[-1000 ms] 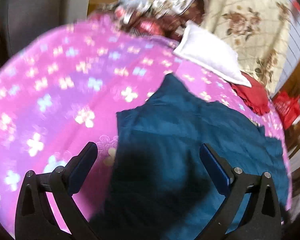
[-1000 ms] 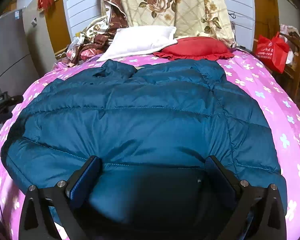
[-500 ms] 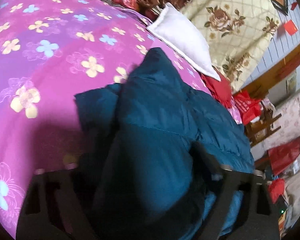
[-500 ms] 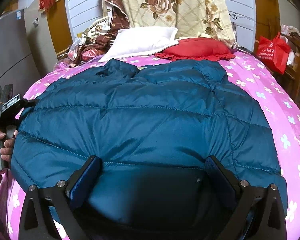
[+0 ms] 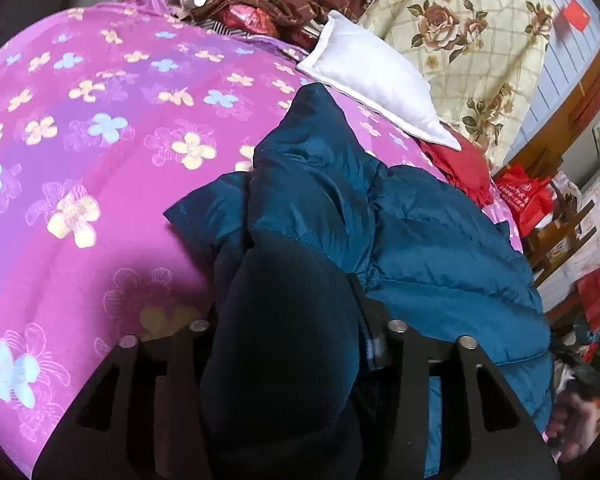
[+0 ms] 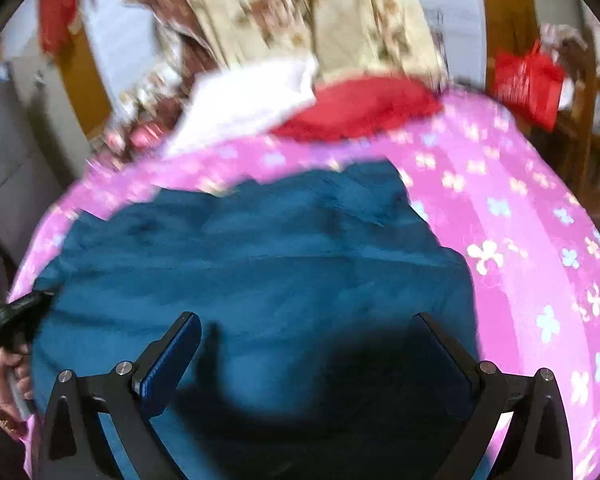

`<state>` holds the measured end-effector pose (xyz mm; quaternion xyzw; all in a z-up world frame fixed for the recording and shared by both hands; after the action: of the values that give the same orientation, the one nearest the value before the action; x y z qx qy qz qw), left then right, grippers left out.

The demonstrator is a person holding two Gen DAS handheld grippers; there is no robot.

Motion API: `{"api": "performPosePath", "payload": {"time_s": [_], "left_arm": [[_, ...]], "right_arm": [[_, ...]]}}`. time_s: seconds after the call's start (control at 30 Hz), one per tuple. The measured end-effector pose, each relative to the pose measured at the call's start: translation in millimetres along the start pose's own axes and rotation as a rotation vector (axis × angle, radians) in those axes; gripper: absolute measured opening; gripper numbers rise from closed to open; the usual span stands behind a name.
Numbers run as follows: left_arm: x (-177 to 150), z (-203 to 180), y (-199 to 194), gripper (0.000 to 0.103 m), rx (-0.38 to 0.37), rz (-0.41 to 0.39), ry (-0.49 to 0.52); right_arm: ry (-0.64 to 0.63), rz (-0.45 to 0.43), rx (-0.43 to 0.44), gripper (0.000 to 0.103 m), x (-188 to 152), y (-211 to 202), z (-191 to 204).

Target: Fold large clothes

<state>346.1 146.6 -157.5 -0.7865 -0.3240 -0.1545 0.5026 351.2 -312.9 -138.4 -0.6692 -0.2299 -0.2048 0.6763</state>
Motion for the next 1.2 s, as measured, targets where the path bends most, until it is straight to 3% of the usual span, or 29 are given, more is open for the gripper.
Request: {"api": "performPosePath", "payload": {"time_s": [0.03,0.13,0.2,0.27,0.3,0.37,0.47,0.6,0.67,0.8,0.87,1.0,1.2], "left_arm": [[0,2,1,0.051,-0.009,0.008,-0.013],[-2,5,2,0.059,-0.003,0.026,-0.033],[-2,7,2,0.062,-0.003,0.028,-0.040],[-2,8,2,0.064,-0.004,0.029,-0.049],[-2,8,2,0.064,-0.005,0.028,-0.048],[-1,8,3,0.064,-0.004,0.025,-0.044],[-1,7,3,0.065,0.006,0.018,-0.035],[-1,6,4,0.062,0.014,0.017,-0.029],[0,5,3,0.050,0.023,0.011,-0.023],[3,-5,-5,0.032,0.121,-0.023,0.066],[6,-11,-10,0.023,0.147,-0.034,0.094],[15,-18,-36,0.016,0.139,-0.076,0.078],[14,-50,-102,0.014,0.092,-0.147,0.104]], "right_arm": [[-0.024,0.021,-0.041,0.103,-1,10,-13],[0.050,0.055,0.003,0.103,-4,23,-41],[0.123,0.078,0.103,0.103,-9,35,-55],[0.225,0.141,0.256,0.103,-17,49,-58],[0.240,0.110,0.303,0.103,-14,48,-60],[0.207,0.098,0.361,0.103,-14,49,-55],[0.138,0.083,0.523,0.103,-18,43,-33],[0.138,0.066,0.633,0.089,-22,42,-29],[0.136,0.048,0.621,0.067,-20,44,-34],[0.064,0.010,0.499,0.048,-18,36,-26],[0.014,-0.002,0.414,0.033,-12,25,-22],[-0.080,-0.027,0.280,0.022,1,1,-11],[-0.108,-0.091,0.267,0.020,8,-71,-18]]}}
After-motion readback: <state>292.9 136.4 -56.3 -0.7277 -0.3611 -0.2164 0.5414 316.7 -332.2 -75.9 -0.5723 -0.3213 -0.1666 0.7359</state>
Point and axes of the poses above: each gripper's, at about its wrist camera, not at the fingertips, and y roughly the way its jaws point, z to its left, x to its top, the point moved 10 cm from there along y, roughly the way its jaws point, and after that the axes turned 1 degree about y, right-handed, at the moved point
